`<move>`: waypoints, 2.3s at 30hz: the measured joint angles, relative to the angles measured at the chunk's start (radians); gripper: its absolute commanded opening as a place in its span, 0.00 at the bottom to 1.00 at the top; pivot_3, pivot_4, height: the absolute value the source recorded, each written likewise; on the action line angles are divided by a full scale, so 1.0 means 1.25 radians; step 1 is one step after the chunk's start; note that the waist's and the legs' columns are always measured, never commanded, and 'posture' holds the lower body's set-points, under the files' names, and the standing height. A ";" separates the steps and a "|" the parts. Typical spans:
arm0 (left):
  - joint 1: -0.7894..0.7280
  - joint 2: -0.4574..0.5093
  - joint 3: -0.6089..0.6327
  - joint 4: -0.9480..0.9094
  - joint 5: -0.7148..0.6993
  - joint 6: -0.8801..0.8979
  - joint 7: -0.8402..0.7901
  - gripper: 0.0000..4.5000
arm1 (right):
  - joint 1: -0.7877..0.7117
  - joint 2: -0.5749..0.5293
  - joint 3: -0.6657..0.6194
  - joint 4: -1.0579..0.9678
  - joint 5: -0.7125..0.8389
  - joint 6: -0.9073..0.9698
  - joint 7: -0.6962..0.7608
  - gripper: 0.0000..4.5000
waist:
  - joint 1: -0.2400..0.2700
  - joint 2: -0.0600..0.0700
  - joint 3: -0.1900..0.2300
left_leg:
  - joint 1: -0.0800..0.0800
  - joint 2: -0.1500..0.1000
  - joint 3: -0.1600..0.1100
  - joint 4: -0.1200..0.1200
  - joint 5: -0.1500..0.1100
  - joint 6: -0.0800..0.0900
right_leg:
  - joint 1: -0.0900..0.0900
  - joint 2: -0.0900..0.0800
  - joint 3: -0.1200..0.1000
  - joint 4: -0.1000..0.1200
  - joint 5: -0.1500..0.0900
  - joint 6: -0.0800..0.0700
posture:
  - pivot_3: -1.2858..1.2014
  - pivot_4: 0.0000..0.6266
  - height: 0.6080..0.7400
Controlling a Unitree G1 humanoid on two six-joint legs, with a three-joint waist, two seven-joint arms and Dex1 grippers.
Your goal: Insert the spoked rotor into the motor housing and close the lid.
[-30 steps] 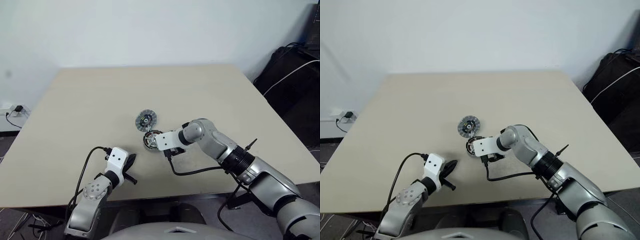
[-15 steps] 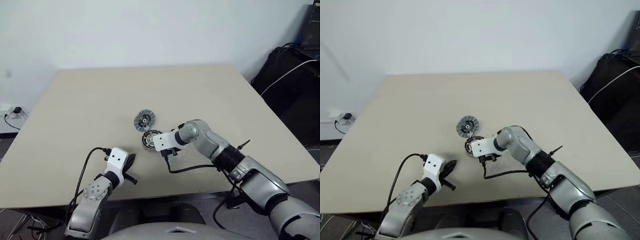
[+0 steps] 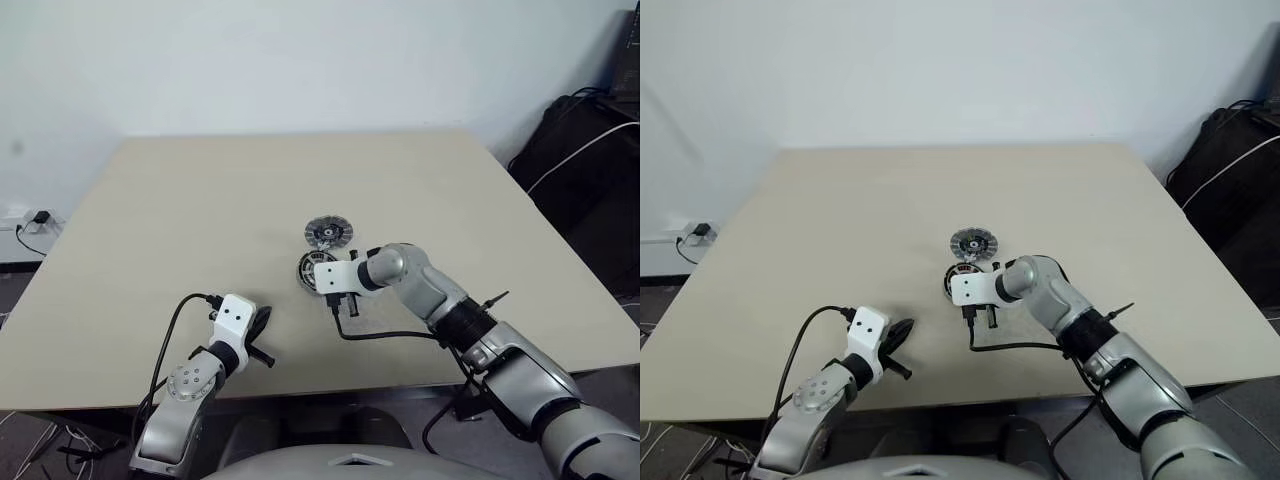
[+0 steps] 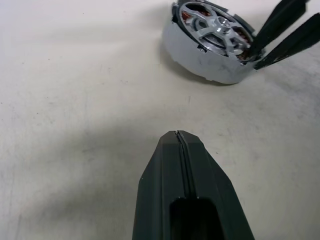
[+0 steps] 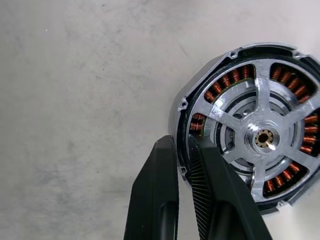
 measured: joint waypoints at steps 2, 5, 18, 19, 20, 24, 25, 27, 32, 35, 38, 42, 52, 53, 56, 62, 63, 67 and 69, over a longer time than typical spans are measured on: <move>-0.001 0.000 0.000 0.000 0.000 0.000 -0.002 0.00 | 0.044 -0.016 -0.033 -0.070 0.025 0.055 0.009 0.02 | 0.002 0.000 0.000 | -0.001 0.000 0.000 0.000 -0.001 0.001 | -0.001 0.000 0.000 0.000 0.000 0.000 | 0.52 0.00 1.00; -0.004 -0.001 -0.001 0.000 0.000 0.000 -0.004 0.00 | 0.100 -0.049 -0.064 -0.174 0.054 0.126 0.025 0.02 | 0.004 0.000 0.001 | -0.001 0.000 0.000 0.000 -0.001 0.002 | -0.001 -0.001 -0.001 -0.001 -0.002 -0.002 | 0.52 0.00 1.00; -0.013 0.001 -0.010 0.009 0.000 0.000 -0.029 0.00 | 0.297 -0.127 -0.135 -0.563 0.157 0.447 -0.007 0.00 | 0.015 -0.003 0.003 | -0.001 0.000 -0.001 0.000 -0.004 0.006 | 0.000 -0.001 -0.002 -0.002 -0.002 -0.001 | 0.52 0.00 1.00; -0.015 0.001 -0.012 0.011 0.000 0.000 -0.030 0.00 | 0.299 -0.135 -0.134 -0.581 0.159 0.458 -0.013 0.00 | 0.015 -0.004 0.003 | -0.001 0.000 -0.001 0.000 -0.004 0.006 | 0.000 -0.001 -0.002 -0.002 -0.002 -0.001 | 0.52 0.00 1.00; -0.017 0.001 -0.013 0.012 0.000 0.000 -0.031 0.00 | 0.299 -0.145 -0.133 -0.592 0.158 0.463 -0.018 0.00 | 0.015 -0.004 0.003 | -0.001 0.000 -0.001 0.000 -0.004 0.006 | 0.000 -0.001 -0.002 -0.002 -0.002 -0.001 | 0.52 0.00 1.00; -0.028 0.002 -0.016 0.018 0.000 0.000 -0.038 0.00 | 0.283 -0.198 -0.091 -0.600 0.125 0.407 -0.042 0.08 | 0.015 -0.005 0.004 | -0.001 0.000 -0.001 0.000 -0.004 0.006 | 0.000 -0.001 -0.002 -0.003 -0.002 -0.001 | 0.52 0.00 1.00; -0.030 0.002 -0.016 0.019 0.000 0.000 -0.039 0.00 | 0.276 -0.198 -0.083 -0.598 0.124 0.396 -0.042 0.14 | 0.014 -0.005 0.004 | -0.001 0.000 -0.001 0.000 -0.004 0.006 | 0.000 -0.001 -0.002 -0.003 -0.002 -0.001 | 0.52 0.00 1.00; -0.033 0.002 -0.018 0.019 0.000 0.000 -0.043 0.00 | 0.260 -0.196 -0.062 -0.590 0.120 0.373 -0.043 0.27 | 0.014 -0.006 0.005 | -0.001 0.000 -0.001 0.000 -0.004 0.006 | 0.000 0.000 -0.002 -0.003 -0.002 -0.001 | 0.52 0.00 1.00; -0.035 0.002 -0.017 0.021 0.000 0.000 -0.046 0.00 | 0.201 -0.193 0.005 -0.517 0.075 0.314 -0.051 0.49 | 0.015 -0.007 0.005 | -0.001 0.000 -0.001 0.000 -0.003 0.004 | 0.000 -0.001 -0.003 -0.004 -0.002 -0.001 | 0.52 0.00 1.00; -0.036 0.001 -0.017 0.022 0.000 0.000 -0.046 0.00 | 0.160 -0.194 0.044 -0.459 0.043 0.255 -0.038 0.49 | 0.014 -0.007 0.006 | -0.001 0.000 -0.001 0.000 -0.002 0.004 | 0.000 0.000 -0.003 -0.004 -0.002 -0.001 | 0.52 0.00 1.00; -0.035 0.000 -0.016 0.023 0.001 0.000 -0.043 0.00 | 0.117 -0.193 0.073 -0.397 0.015 0.190 -0.022 0.49 | 0.014 -0.007 0.006 | -0.001 0.000 -0.001 0.000 -0.002 0.004 | 0.000 0.000 -0.003 -0.004 -0.002 -0.001 | 0.52 0.00 1.00; -0.032 -0.002 -0.014 0.023 0.001 -0.001 -0.031 0.00 | 0.074 -0.181 0.087 -0.300 -0.018 0.110 -0.014 0.49 | 0.014 -0.007 0.006 | -0.001 0.000 -0.001 0.000 -0.002 0.003 | 0.001 0.000 -0.003 -0.005 -0.001 0.000 | 0.52 0.00 1.00; -0.011 -0.005 -0.012 0.023 0.000 -0.015 -0.012 0.00 | 0.030 -0.142 0.094 -0.169 -0.062 0.000 0.007 0.49 | 0.013 -0.007 0.006 | -0.001 0.000 -0.001 0.000 -0.002 0.003 | 0.001 0.000 -0.003 -0.004 -0.001 0.000 | 0.52 0.00 1.00; -0.010 -0.006 -0.011 0.023 0.000 -0.016 -0.011 0.00 | 0.027 -0.137 0.094 -0.163 -0.066 -0.006 0.007 0.45 | 0.013 -0.007 0.006 | -0.001 0.000 -0.001 0.000 -0.002 0.003 | 0.001 0.000 -0.003 -0.004 -0.001 0.000 | 0.52 0.00 1.00; -0.009 -0.010 -0.007 0.023 0.000 -0.018 -0.010 0.00 | 0.019 -0.125 0.091 -0.143 -0.080 -0.031 0.006 0.28 | 0.011 -0.007 0.005 | 0.000 0.001 -0.001 0.000 -0.002 0.002 | 0.001 0.000 -0.003 -0.004 -0.001 0.000 | 0.52 0.00 1.00; -0.006 -0.015 -0.005 0.023 0.000 -0.021 -0.006 0.00 | 0.023 -0.109 0.088 -0.124 -0.082 -0.049 0.014 0.02 | -0.002 -0.009 0.004 | 0.001 0.001 -0.001 0.000 -0.001 0.001 | 0.002 0.000 -0.003 -0.003 -0.001 0.000 | 0.52 0.00 1.00; -0.005 -0.015 -0.005 0.023 0.000 -0.021 -0.006 0.00 | 0.023 -0.109 0.088 -0.123 -0.083 -0.050 0.012 0.02 | -0.003 -0.009 0.004 | 0.001 0.001 -0.001 0.000 -0.001 0.001 | 0.002 0.000 -0.002 -0.002 -0.001 0.000 | 0.52 0.00 1.00; -0.005 -0.016 -0.004 0.023 0.000 -0.022 -0.006 0.00 | 0.026 -0.109 0.083 -0.123 -0.087 -0.048 0.014 0.02 | -0.003 -0.009 0.004 | 0.001 0.001 -0.001 0.000 0.000 0.000 | 0.001 0.000 -0.002 -0.001 -0.001 0.000 | 0.52 0.00 1.00; -0.007 -0.016 -0.004 0.023 0.000 -0.022 -0.006 0.00 | 0.033 -0.108 0.075 -0.128 -0.085 -0.043 0.014 0.02 | -0.003 -0.009 0.004 | 0.001 0.001 -0.001 0.000 0.000 0.000 | 0.001 0.000 -0.002 -0.001 -0.001 -0.001 | 0.52 0.00 1.00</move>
